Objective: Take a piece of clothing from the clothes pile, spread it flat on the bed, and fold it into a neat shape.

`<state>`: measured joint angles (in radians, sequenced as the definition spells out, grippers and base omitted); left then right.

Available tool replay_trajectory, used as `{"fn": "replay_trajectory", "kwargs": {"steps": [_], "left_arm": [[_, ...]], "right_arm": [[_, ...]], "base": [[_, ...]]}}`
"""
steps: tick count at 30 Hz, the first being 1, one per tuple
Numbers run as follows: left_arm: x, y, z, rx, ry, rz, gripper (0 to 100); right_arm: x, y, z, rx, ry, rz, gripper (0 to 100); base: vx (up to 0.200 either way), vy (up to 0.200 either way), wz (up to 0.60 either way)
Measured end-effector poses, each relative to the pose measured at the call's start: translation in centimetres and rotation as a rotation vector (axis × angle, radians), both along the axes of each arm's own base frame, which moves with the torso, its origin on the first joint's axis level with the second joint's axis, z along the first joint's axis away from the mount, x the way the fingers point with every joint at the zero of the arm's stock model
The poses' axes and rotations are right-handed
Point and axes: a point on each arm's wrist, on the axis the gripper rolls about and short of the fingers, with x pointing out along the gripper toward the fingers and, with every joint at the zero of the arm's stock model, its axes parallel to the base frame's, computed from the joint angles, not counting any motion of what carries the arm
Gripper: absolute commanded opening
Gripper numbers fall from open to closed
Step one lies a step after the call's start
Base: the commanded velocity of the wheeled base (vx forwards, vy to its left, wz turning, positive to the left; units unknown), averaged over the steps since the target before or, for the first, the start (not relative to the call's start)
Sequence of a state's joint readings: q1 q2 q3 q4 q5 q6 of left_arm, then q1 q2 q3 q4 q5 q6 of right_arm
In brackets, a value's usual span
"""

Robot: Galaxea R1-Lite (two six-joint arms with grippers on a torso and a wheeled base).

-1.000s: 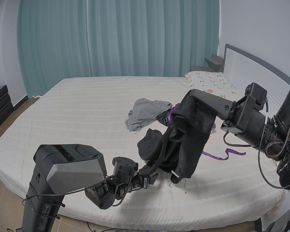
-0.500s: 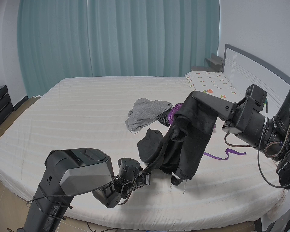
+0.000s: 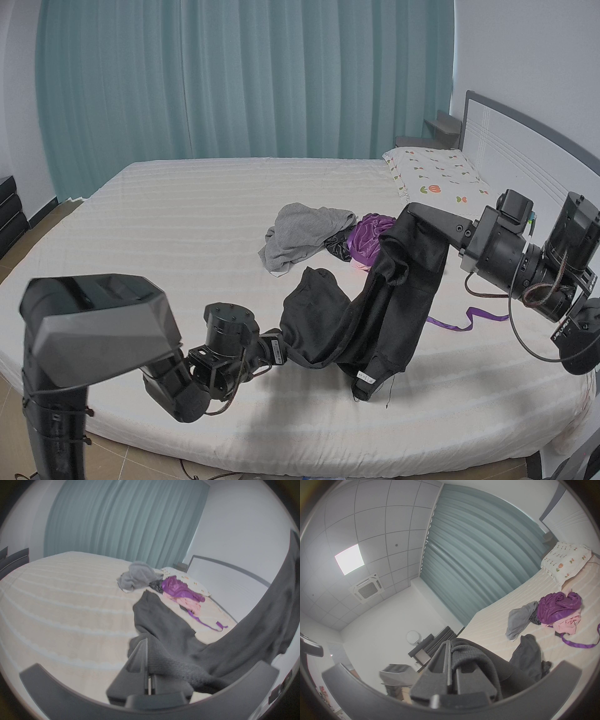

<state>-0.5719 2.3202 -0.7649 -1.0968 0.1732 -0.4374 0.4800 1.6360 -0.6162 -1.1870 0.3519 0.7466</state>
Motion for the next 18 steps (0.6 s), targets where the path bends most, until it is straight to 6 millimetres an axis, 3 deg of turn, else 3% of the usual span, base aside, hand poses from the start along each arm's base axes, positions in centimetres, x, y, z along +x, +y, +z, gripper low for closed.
{"fn": "replay_trajectory", "kwargs": {"steps": [10, 14, 18], "left_arm": [[-0.3, 4.1, 11.3, -0.118, -0.086, 0.123, 0], [0.0, 5.2, 15.5, -0.186, -0.107, 0.199, 0], [-0.5, 6.0, 18.4, -0.263, -0.148, 0.233, 0]], "right_arm": [[5.2, -1.0, 1.3, 0.088, -0.114, -0.351, 0], [6.1, -1.0, 1.8, 0.082, -0.168, -0.404, 0], [6.2, -0.7, 0.4, 0.048, -0.143, -0.41, 0]], "base": [[0.0, 0.0, 0.0], [0.0, 0.0, 0.0], [0.0, 0.0, 0.0]]}}
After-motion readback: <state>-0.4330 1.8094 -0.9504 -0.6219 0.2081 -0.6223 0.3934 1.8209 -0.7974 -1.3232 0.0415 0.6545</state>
